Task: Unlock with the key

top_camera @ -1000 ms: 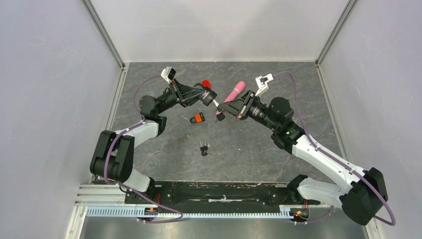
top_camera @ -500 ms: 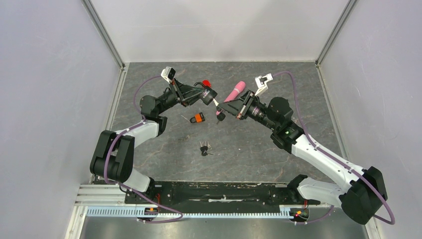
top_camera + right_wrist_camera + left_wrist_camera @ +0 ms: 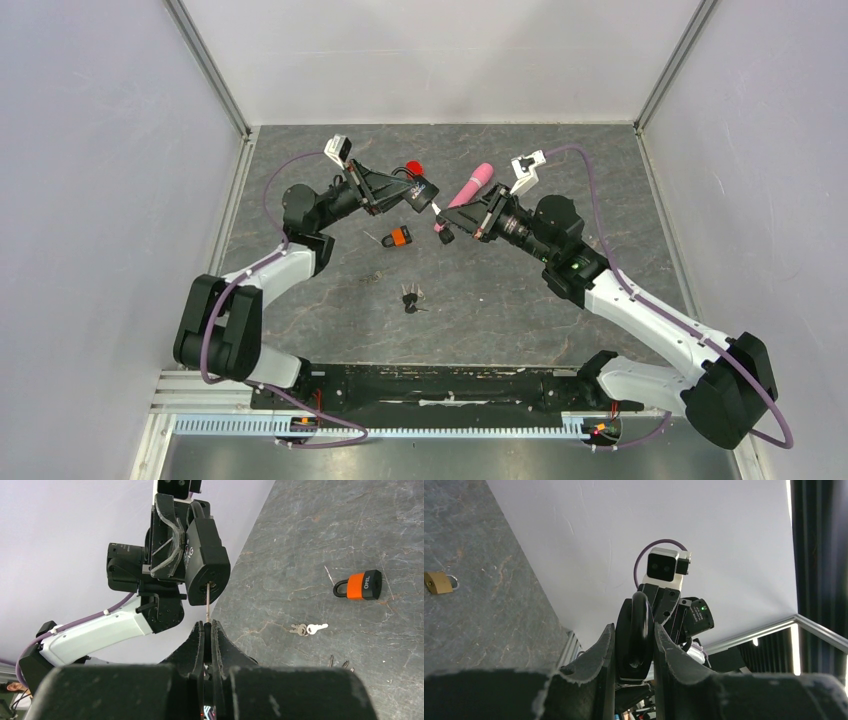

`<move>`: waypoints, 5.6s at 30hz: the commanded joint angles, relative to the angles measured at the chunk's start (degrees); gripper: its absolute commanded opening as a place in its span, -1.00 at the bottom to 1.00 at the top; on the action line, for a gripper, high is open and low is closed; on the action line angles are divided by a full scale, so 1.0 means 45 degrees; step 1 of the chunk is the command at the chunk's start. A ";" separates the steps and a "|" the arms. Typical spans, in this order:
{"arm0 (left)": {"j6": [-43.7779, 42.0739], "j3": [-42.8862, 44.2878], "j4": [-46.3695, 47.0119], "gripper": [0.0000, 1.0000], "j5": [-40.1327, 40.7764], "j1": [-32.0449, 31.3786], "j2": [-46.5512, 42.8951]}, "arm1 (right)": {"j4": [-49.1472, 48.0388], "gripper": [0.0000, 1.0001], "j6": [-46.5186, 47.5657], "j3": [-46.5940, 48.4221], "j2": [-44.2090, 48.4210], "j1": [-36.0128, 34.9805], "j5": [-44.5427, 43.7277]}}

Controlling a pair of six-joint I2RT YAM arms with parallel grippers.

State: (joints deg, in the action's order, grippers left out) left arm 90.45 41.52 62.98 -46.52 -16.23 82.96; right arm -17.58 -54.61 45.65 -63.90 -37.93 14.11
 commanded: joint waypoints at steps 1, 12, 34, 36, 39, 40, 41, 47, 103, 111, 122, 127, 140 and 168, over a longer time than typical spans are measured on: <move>-0.0908 0.0686 0.0301 -0.96 -0.1389 -0.0764 -0.0841 | -0.0867 -1.00 0.0134 0.0393 -0.0027 0.0108 0.0207; 0.3511 0.0740 0.5770 -0.96 -0.0963 -0.0579 0.0974 | -0.1370 -1.00 0.0208 0.0391 -0.0310 0.0368 0.1577; 0.2809 0.0950 0.4793 -0.96 -0.1793 -0.0183 0.0951 | -0.0287 -1.00 0.0577 0.1422 -0.0173 0.0527 0.2426; 0.2790 0.0961 0.4796 -0.96 -0.1876 -0.0158 0.0948 | -0.0144 -1.00 0.0610 0.1365 -0.0069 0.0754 0.2407; 0.2819 0.1061 0.4796 -0.95 -0.2031 -0.0134 0.0926 | -0.0084 -1.00 0.0615 0.1359 -0.0047 0.1011 0.2629; 0.2843 0.1087 0.4797 -0.96 -0.2073 -0.0124 0.0919 | -0.0082 -1.00 0.0624 0.1370 -0.0069 0.1083 0.2767; 0.2862 0.1106 0.4793 -0.96 -0.2101 -0.0094 0.0890 | -0.0049 -1.00 0.0648 0.1396 -0.0079 0.1174 0.2883; 0.2943 0.1055 0.4793 -0.96 -0.2031 0.0080 0.0879 | 0.0074 -1.00 0.0817 0.1584 -0.0185 0.1280 0.3497; 0.3609 0.0872 0.5106 -0.96 -0.1655 0.0693 0.0277 | -0.0256 -1.00 0.0718 0.1252 0.0015 0.0827 0.2343; 0.3544 0.0843 0.5125 -0.95 -0.1713 0.0671 0.0351 | -0.0539 -1.00 0.0556 0.1321 0.0009 0.0807 0.2422; 0.3377 0.0717 0.5127 -0.95 -0.1710 0.0657 0.0338 | -0.1270 -1.00 -0.0091 0.1106 -0.0127 0.0812 0.2734; 0.3374 0.0756 0.5126 -0.96 -0.1618 0.0657 0.0289 | -0.1164 -1.00 -0.0162 0.1010 -0.0220 0.0812 0.2725; 0.3439 0.0852 0.5125 -0.95 -0.1499 0.0657 0.0248 | -0.0508 -1.00 0.0122 0.0994 -0.0273 0.0812 0.2607; 0.3706 0.0852 0.5146 -0.95 -0.1166 0.0657 0.0180 | -0.0262 -1.00 0.0207 0.0765 -0.0267 0.0836 0.2460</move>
State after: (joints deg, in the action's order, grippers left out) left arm 103.92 43.55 80.29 -54.00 -13.15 86.83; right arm -18.11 -54.46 49.58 -65.28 -34.59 26.85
